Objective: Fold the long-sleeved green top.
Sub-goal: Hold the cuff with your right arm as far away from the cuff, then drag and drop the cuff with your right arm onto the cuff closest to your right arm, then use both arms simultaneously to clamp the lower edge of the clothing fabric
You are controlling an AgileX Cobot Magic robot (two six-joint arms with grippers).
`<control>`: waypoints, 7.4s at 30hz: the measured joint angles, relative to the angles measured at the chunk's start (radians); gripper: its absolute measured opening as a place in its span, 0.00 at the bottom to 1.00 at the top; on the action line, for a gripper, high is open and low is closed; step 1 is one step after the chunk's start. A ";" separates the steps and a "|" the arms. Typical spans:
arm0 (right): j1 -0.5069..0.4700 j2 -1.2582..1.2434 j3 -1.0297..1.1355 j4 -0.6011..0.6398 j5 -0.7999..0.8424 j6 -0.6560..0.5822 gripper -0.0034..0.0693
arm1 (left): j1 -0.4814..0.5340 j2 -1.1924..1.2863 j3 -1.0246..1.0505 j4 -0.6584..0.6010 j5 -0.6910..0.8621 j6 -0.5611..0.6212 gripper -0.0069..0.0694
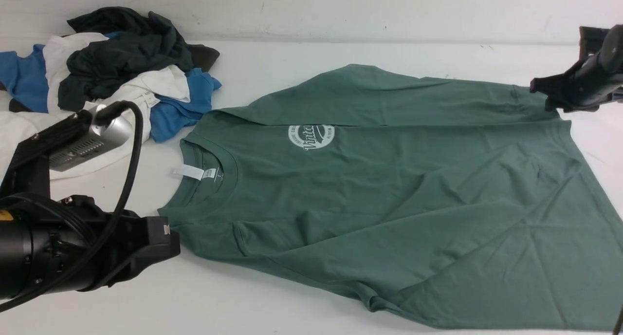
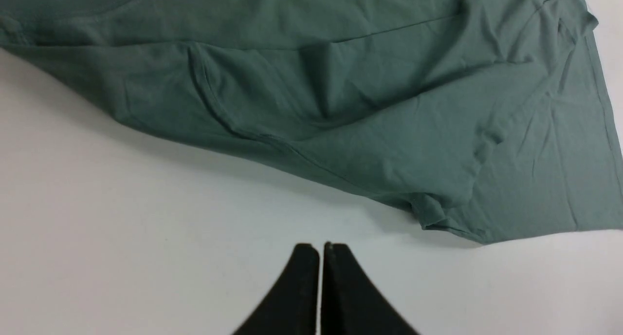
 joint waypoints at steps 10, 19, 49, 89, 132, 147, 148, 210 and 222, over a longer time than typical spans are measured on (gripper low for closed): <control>0.000 0.018 0.000 0.007 -0.019 0.000 0.43 | 0.000 0.000 0.000 0.000 -0.017 0.000 0.09; 0.000 0.018 0.000 0.013 -0.017 -0.031 0.29 | 0.000 0.000 0.000 0.000 -0.018 0.000 0.09; 0.000 0.012 -0.102 -0.093 0.053 -0.048 0.09 | 0.000 0.000 0.000 0.000 -0.045 0.000 0.09; 0.021 -0.625 0.878 -0.066 0.369 0.157 0.09 | 0.000 0.128 -0.103 0.058 -0.070 0.036 0.09; 0.020 -1.309 1.395 0.153 0.378 -0.019 0.68 | 0.000 0.527 -0.311 0.383 0.250 -0.154 0.57; 0.020 -1.311 1.395 0.157 0.355 -0.019 0.68 | 0.000 0.851 -0.509 0.347 0.094 -0.224 0.57; 0.020 -1.311 1.395 0.157 0.351 -0.019 0.68 | 0.000 0.864 -0.513 0.347 0.086 -0.234 0.57; 0.118 -1.690 1.737 0.229 0.347 -0.047 0.68 | -0.303 0.605 -0.310 0.619 0.303 -0.173 0.56; 0.118 -1.689 1.737 0.232 0.347 -0.047 0.68 | -0.470 0.609 -0.310 0.558 0.218 -0.156 0.56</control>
